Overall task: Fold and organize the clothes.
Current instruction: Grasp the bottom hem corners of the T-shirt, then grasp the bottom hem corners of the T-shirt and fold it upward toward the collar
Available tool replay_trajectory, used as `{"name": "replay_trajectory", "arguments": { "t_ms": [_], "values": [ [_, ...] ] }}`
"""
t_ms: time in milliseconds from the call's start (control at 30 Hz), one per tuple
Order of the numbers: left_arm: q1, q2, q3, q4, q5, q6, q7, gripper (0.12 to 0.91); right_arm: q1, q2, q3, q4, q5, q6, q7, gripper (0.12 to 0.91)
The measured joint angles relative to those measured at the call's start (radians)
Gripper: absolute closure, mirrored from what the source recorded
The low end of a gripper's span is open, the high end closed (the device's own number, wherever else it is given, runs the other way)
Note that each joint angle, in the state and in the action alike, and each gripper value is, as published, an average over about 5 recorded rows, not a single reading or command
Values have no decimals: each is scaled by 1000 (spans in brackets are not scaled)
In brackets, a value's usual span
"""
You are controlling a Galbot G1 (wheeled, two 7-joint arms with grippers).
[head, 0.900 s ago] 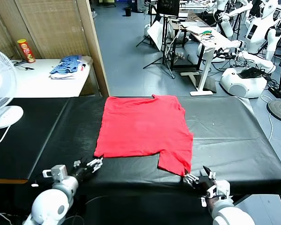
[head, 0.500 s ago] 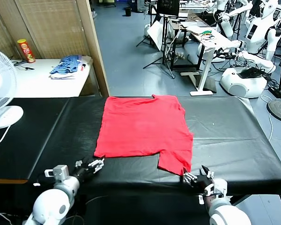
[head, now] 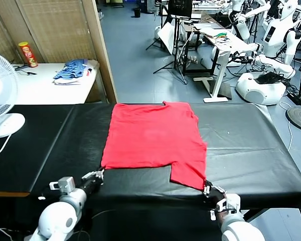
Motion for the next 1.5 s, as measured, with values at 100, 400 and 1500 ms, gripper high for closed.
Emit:
{"name": "replay_trajectory", "arguments": {
  "t_ms": [100,400,1500],
  "values": [
    [39,0,-9,-44,10,2,-8,905,-41,0,9,51,1,-3,6,903],
    [191,36,-62,-195,-8,0,-29,905,-157,-8,30,165,5,28,11,903],
    [-85,-23,-19,21,160,-86,-8,905,555,-134,-147,-511,96,392,-141,903]
  ]
}}
